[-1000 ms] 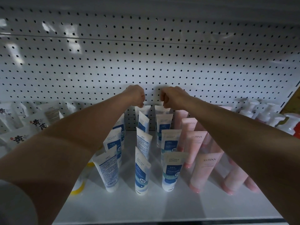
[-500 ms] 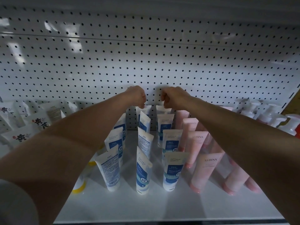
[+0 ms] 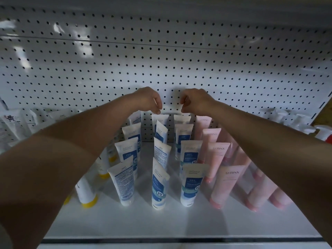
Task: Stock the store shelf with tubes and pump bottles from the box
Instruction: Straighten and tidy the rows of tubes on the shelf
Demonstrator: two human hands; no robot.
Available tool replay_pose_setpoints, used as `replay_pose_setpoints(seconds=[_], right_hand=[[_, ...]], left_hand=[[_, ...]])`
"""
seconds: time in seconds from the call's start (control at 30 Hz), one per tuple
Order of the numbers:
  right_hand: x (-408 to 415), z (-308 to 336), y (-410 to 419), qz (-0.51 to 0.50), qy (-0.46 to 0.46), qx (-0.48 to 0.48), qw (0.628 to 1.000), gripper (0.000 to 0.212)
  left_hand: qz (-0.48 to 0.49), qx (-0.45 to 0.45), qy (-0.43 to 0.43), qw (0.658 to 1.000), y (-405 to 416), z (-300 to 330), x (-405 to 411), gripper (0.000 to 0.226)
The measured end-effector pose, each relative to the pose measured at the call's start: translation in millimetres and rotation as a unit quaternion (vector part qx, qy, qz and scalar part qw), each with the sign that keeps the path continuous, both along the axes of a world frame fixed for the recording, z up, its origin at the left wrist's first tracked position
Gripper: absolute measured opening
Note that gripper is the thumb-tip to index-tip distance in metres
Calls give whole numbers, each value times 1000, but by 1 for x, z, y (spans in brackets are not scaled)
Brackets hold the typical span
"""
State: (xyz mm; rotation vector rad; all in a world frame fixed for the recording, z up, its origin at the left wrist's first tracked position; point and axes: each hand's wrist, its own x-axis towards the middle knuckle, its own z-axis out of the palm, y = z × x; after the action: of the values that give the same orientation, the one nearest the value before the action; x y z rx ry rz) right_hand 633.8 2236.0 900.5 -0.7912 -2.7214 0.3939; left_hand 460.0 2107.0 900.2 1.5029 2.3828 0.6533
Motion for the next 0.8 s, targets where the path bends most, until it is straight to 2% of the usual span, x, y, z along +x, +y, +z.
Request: replay_pose_setpoints(seconds=[0.13,0.33,0.6,0.8], right_hand=[[2,2,-8,5,8,-1,1000,24],[4,0,-21,24,16,7,1000,22],[14,-5,-37,32,30,10,999,23],[25,-7,-39,12,42,6,999,20]], left_hand=[[-79,-30,-53,995,-15,2,6,18],[-106,-74,-15,991,-19,-7,19,20],[-71,-55,14,996,-13,-21,28,12],[-48,-30,18,998,-12,-29,32,19]])
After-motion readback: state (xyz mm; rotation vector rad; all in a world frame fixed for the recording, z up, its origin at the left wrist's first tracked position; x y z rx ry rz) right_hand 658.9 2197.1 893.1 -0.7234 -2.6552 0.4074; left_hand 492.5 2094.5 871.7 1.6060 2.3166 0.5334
